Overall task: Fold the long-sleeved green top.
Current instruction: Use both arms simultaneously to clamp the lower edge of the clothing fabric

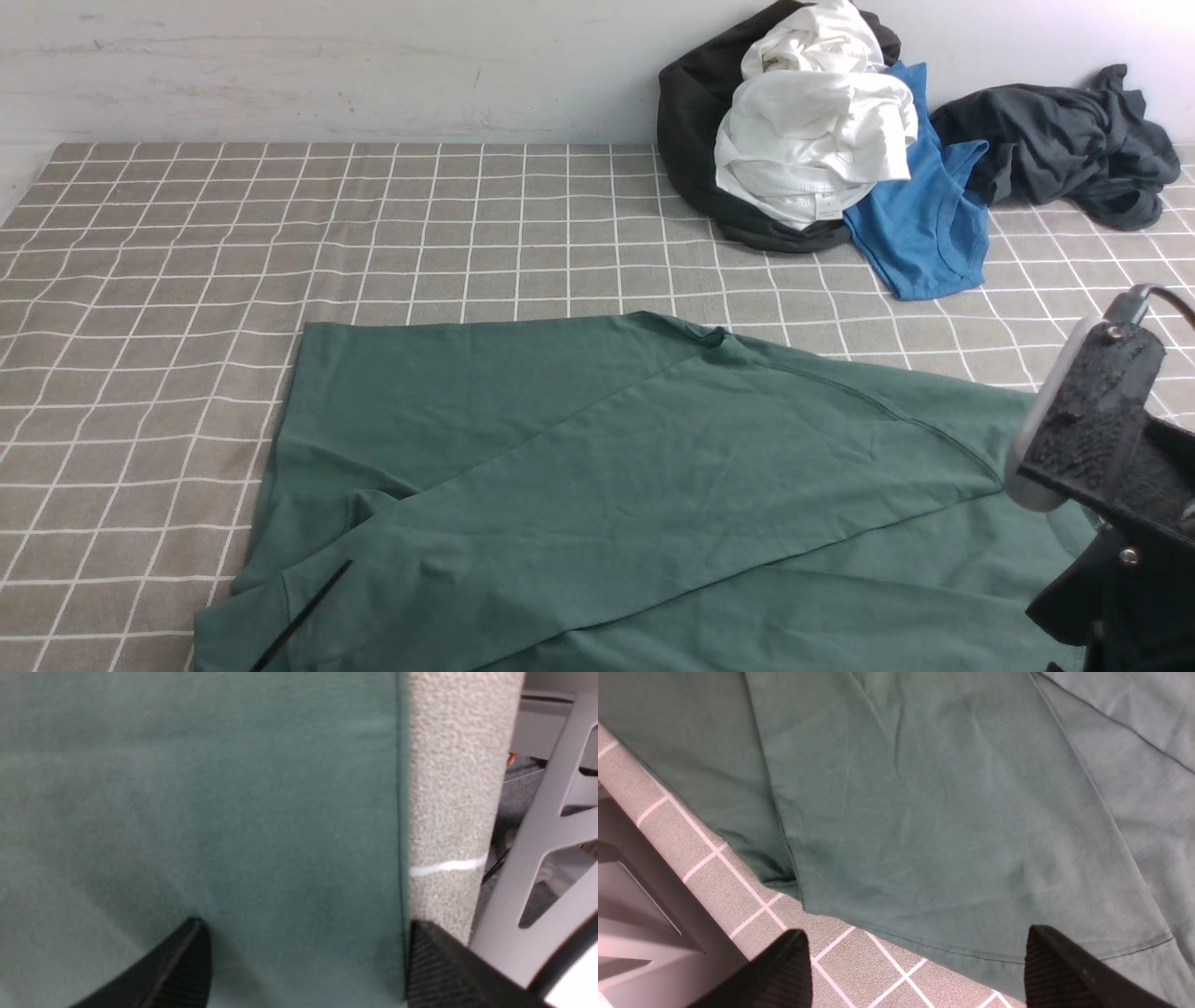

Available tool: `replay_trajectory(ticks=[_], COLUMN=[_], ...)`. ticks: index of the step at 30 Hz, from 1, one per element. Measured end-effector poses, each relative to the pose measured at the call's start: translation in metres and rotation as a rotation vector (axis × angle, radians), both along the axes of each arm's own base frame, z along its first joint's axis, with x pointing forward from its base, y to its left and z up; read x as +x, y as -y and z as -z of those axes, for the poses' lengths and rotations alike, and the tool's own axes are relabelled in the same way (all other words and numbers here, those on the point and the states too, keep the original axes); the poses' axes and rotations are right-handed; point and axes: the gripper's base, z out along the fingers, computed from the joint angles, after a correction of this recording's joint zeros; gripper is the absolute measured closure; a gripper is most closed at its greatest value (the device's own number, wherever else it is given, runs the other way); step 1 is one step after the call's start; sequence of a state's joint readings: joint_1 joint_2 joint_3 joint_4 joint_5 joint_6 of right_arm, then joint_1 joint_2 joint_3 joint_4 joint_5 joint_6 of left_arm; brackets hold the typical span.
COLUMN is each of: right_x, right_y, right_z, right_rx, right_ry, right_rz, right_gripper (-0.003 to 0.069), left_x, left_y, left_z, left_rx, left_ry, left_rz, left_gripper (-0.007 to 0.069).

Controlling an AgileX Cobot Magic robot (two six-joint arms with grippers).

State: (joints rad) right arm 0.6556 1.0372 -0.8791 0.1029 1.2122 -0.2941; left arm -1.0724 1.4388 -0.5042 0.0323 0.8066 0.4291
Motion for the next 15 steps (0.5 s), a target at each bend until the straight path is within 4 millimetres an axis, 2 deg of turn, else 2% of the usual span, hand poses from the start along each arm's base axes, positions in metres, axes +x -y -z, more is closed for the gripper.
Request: replay_trajectory(ticks=[7,15], right_x=[-0.0001,-0.0002], right_y=[-0.0001,-0.0001], right_z=[0.0001,0.0003], right_rx=[0.001,0.001], right_ry=[-0.002,-0.002], right_rz=[0.000,0.000], right_gripper=[0.0095,0.0095], left_x=[0.0066,0.0099], left_y=[0.0076,0.0062], left_z=[-0.0070,-0.0075], left_rx=[-0.017,0.002], left_ry=[0.041,0.072], left_rz=[-0.058,-0.027], left_gripper=[0.0199,0.0212])
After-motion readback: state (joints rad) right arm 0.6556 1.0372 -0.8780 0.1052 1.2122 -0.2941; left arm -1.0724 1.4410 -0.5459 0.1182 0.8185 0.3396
